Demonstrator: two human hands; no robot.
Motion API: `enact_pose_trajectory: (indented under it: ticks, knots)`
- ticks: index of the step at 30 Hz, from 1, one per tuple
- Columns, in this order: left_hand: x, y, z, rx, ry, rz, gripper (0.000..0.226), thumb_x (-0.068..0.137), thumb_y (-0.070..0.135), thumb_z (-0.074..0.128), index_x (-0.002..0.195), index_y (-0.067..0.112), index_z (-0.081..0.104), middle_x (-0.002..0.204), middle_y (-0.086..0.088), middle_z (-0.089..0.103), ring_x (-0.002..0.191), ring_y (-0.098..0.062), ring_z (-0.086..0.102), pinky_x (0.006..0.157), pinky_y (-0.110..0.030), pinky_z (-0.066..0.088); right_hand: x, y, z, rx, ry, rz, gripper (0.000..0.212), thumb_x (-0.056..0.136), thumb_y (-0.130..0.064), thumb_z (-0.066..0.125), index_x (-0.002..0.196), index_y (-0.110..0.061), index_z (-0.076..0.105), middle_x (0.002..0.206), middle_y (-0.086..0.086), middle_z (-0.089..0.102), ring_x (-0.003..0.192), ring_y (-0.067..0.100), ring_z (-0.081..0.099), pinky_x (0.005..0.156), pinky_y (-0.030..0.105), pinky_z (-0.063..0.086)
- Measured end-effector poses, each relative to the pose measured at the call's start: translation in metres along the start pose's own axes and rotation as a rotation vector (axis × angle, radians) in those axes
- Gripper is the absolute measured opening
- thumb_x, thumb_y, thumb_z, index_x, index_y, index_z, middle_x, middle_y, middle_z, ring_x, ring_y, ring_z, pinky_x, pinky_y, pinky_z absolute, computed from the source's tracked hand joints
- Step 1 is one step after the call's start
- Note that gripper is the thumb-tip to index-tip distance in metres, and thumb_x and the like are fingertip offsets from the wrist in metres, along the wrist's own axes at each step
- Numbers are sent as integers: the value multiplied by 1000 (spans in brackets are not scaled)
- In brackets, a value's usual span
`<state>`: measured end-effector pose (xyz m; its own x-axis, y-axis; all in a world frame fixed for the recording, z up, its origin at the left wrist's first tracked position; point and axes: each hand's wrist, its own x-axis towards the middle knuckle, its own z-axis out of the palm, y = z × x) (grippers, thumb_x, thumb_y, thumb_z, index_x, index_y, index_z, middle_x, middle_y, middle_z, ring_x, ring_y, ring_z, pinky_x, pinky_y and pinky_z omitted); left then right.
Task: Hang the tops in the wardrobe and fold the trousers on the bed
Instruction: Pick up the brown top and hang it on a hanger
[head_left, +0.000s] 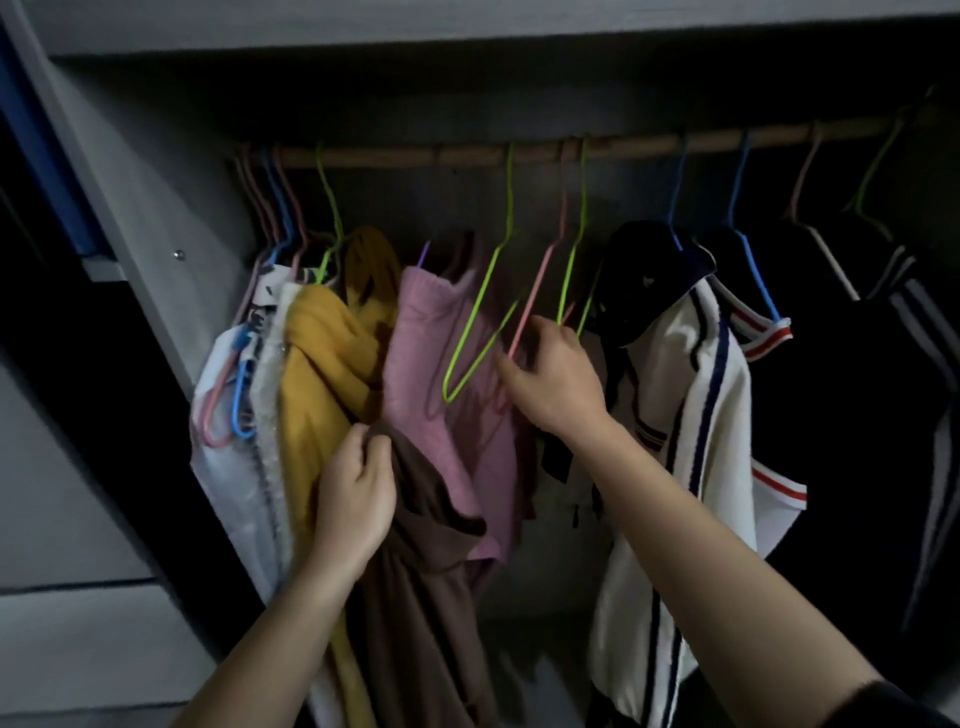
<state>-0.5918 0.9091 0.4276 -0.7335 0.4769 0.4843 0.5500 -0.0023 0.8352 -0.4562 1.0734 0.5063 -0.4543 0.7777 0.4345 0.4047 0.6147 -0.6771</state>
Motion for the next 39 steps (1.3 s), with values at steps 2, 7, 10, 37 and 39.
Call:
enact_pose_trajectory:
  ticks: [2,7,10,37,39]
  knots:
    - [5,-11,-8,-31,-23,-7,27,86,36,38,77,15,53,70,9,58,68,-9,51,73,-44,43,0,-1,9,-7,8,62,50,91,-41,60,131,-12,54,119,12,65,113,32,60,89,36,49]
    - [12,-30,-13,-98,-121,-11,30,86,33,38,80,9,56,76,-2,61,71,-14,53,74,-42,43,-7,-3,21,164,96,220,27,91,-23,51,116,-14,61,97,12,72,94,36,68,82,50,56]
    - [16,-32,-8,-134,-188,-8,28,86,32,38,77,9,53,73,-1,57,65,-8,48,71,-41,41,-11,-3,15,196,167,236,28,96,-27,50,120,-16,61,84,2,72,76,18,72,66,35,59]
    - [26,-33,-24,-106,-316,-112,25,98,20,43,82,5,55,83,-21,60,76,-30,58,65,-36,43,40,-58,51,-425,131,86,71,93,-72,33,120,-14,64,128,20,55,122,39,47,100,49,38]
    - [27,-32,-24,-112,-297,-110,24,98,17,43,84,1,55,84,-24,59,76,-32,57,67,-41,45,46,-60,52,-380,99,94,65,91,-70,39,119,-18,65,126,19,56,120,39,49,98,48,40]
